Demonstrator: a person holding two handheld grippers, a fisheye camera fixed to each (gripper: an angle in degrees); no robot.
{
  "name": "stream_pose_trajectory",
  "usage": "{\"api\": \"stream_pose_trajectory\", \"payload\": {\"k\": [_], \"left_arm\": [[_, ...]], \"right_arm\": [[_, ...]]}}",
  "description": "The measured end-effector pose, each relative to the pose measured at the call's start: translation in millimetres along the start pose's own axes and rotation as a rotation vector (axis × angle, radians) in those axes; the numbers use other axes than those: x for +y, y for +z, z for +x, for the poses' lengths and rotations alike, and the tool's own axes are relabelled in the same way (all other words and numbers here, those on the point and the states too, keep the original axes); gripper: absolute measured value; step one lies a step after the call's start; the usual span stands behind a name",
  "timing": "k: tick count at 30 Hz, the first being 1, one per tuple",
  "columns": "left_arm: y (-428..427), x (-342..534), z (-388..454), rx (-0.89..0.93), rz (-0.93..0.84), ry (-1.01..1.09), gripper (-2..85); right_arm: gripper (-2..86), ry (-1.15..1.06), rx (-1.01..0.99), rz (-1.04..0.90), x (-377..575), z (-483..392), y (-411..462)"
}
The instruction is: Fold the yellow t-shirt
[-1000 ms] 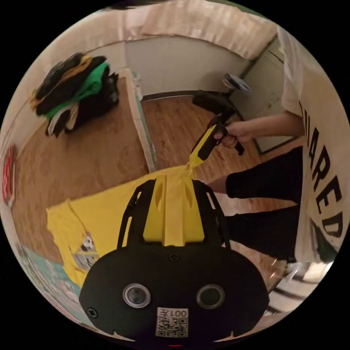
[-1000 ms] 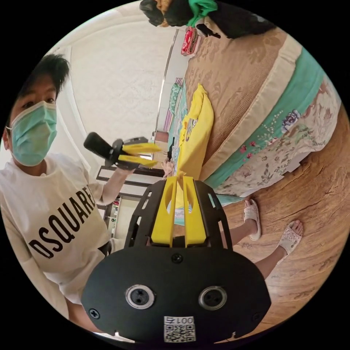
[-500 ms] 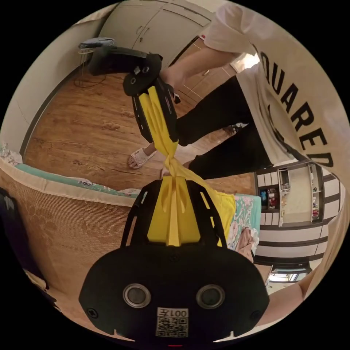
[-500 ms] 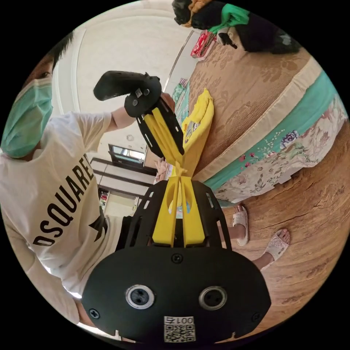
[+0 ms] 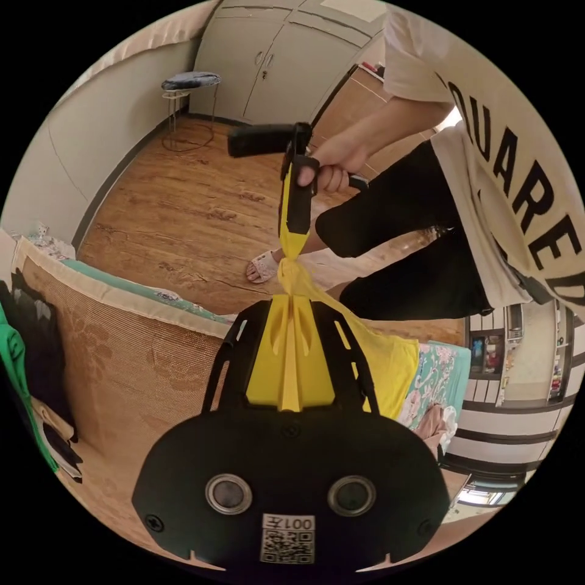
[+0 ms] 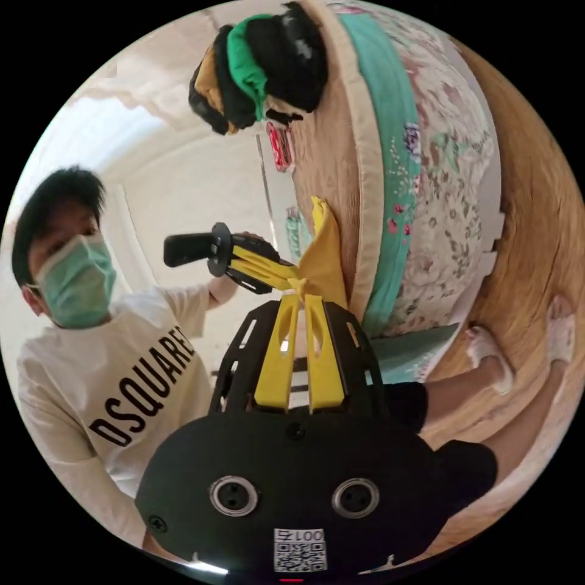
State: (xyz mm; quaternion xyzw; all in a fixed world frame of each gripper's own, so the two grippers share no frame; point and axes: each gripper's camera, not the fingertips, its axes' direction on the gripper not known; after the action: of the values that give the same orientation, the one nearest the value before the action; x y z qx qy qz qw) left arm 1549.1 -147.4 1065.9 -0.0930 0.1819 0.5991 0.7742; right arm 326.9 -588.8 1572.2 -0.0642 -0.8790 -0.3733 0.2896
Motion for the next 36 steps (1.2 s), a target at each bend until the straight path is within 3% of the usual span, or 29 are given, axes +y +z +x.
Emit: {"api": "stream_pose_trajectory", "payload": {"k": [3,12,29,32,36], "left_arm": [[-2,-11,-4,-0.029,-0.001,0.011,-0.9],[-8,-33,-27,-0.047,0.014,0.002,-0.9],[-16,-54,-53,-0.053,0.027,-0.012,-0.8],[-17,-55,-52,-0.076,0.025,-0.016,-0.9],[-21,-53,-50,-0.117,0.033,-0.037,-0.9]], "right_arm": [[4.6,-0.099,0.173,-0.116,-13,-27,9],[1.5,-0.233,0.342,-0.342,-42,-57,47],[0.8,-0.343,0.458,-0.487,-68,-78,74],[0.8,-0.225,0.403,-0.417,-77,-65,61],[0.7,0.117,0.102,-0.220,-75,-18,25]]}}
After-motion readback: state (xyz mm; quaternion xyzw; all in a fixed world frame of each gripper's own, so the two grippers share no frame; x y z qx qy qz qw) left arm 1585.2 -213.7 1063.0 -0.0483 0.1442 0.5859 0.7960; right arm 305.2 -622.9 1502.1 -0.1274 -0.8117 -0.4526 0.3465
